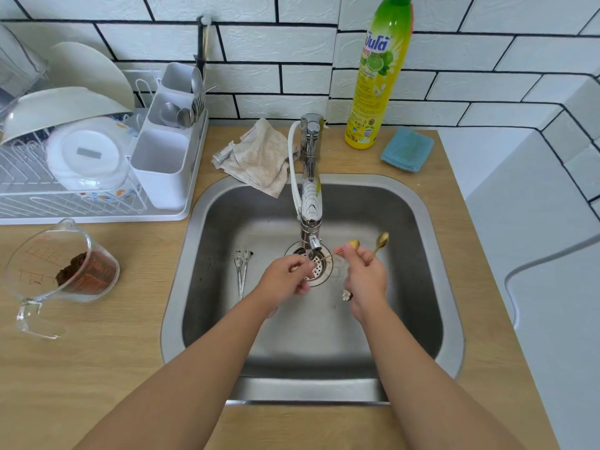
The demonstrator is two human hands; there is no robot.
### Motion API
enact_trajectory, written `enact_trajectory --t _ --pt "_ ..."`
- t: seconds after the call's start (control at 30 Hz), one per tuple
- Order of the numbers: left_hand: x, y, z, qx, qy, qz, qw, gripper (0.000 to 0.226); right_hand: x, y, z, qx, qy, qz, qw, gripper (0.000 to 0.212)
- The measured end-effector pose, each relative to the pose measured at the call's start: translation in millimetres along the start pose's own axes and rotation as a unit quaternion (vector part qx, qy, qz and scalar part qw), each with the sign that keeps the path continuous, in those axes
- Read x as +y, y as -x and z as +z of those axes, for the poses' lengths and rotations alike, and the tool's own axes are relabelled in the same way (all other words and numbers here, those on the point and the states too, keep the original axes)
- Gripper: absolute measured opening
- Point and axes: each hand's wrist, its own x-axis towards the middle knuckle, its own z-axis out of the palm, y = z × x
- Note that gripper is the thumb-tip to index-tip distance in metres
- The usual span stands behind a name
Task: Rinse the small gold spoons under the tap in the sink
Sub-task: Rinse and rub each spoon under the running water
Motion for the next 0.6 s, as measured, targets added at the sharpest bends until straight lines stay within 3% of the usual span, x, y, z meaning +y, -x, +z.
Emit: enact_trajectory --t 0.13,0.23,0.4,0.5,0.6 --pt "9.0 -5.2 16.9 -0.021 0.231 -0.04 0.972 0.015 -0.7 -5.0 -6.8 0.059 -0.027 0.013 0.998 0.012" --pt "11.3 -1.1 20.5 -0.033 0.271 -0.082 0.958 0.02 -2.4 -6.8 -8.9 0.051 -0.051 0.037 0.997 0.009" --pt "7.7 0.8 13.7 0.002 0.122 -0.126 0.984 0.024 -4.2 -2.9 -5.5 -0.027 -0.073 0.069 0.995 0.012" --pt "2.8 2.5 11.0 0.017 0.004 -0.068 0.998 0.035 -2.9 -1.4 -4.2 -0.014 -0.059 0.069 0.996 0.005" --pt "-3.5 7.6 12.4 -0.011 -0.074 0.006 0.997 0.029 -3.9 -2.4 -6.8 0.01 -0.054 0.066 0.996 0.007"
